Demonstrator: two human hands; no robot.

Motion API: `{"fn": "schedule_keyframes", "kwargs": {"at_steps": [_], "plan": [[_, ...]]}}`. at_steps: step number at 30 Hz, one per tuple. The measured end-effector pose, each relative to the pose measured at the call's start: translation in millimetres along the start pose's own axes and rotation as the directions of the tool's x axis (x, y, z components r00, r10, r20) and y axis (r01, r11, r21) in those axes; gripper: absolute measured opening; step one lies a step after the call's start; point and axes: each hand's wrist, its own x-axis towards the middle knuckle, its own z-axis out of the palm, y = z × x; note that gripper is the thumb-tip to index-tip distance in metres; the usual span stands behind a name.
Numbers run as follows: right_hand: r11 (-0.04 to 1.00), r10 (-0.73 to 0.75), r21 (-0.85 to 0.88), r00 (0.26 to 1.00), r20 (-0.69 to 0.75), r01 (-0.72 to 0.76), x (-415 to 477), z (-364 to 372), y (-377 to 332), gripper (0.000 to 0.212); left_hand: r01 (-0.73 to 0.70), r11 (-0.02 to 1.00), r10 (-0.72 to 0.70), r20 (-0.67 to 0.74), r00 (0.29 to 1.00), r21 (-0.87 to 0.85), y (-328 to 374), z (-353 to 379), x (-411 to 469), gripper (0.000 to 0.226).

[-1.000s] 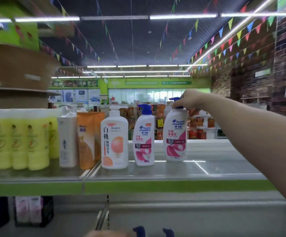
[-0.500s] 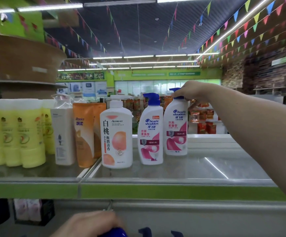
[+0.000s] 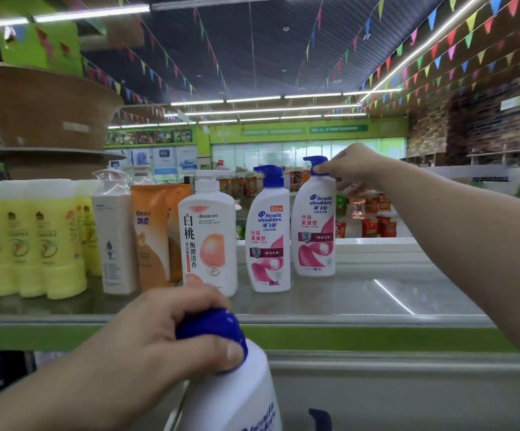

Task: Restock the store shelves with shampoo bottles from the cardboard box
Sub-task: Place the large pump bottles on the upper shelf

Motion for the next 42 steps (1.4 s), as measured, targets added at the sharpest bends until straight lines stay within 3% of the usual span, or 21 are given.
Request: {"fn": "schedule_keyframes", "kwargs": {"at_steps": [3,7,8,10,13,15,16,19,24,31,42], "plan": [[0.998,-0.033,-0.06,0.996,-0.087,0.027,-21.0,-8.7,5.2,0.037,-0.04,0.996,0.039,-0.008,0.999,-0.077,12.5,-4.6,12.1,0.041],[0.982,-0.171,0.048,0.967,-0.188,0.183,-80.8,-11.1,7.0,0.024,-0.043,0.994,0.04,-0.035,0.999,-0.096,32.1,-14.6,34.0,0.033],[0.97,-0.213,0.09,0.968,-0.136,0.226,-101.4,-9.5,6.7,0.024,-0.045,0.995,0.042,-0.038,0.998,-0.086,37.4,-17.2,40.0,0.031],[0.944,-0.295,0.184,0.95,0.099,0.274,-146.4,-3.7,7.6,0.033,-0.044,0.997,0.04,-0.048,0.998,-0.069,47.6,-21.8,52.5,0.026],[0.93,-0.343,0.308,0.777,0.528,0.201,-207.8,15.3,17.5,0.054,-0.048,0.994,0.041,-0.077,0.996,-0.1,59.9,-25.6,70.5,0.021],[0.912,-0.378,0.384,0.656,0.653,0.144,-235.4,30.3,28.0,0.051,-0.061,0.989,0.051,-0.08,0.995,-0.132,69.2,-25.7,79.2,0.017],[0.901,-0.39,0.417,0.65,0.652,0.122,-245.2,36.2,30.6,0.043,-0.073,0.987,0.063,-0.073,0.995,-0.141,73.6,-25.1,82.9,0.013],[0.873,-0.384,0.477,0.751,0.537,0.105,-260.2,38.8,33.5,0.029,-0.094,0.984,0.088,-0.047,0.995,-0.15,87.8,-20.4,91.9,0.01],[0.885,-0.306,0.46,0.837,0.453,0.074,-256.2,26.6,37.9,0.037,-0.059,0.995,0.055,-0.052,0.997,-0.079,99.1,-13.4,106.4,0.018],[0.884,-0.232,0.466,0.907,0.352,0.045,-226.2,10.2,42.8,0.049,0.016,1.0,-0.011,-0.282,0.959,0.017,99.1,-15.8,115.7,0.049],[0.846,-0.033,0.531,0.987,0.157,-0.056,-154.5,36.2,76.7,0.055,0.025,0.98,0.033,-0.287,0.957,0.197,44.5,-19.1,76.5,0.024]]}}
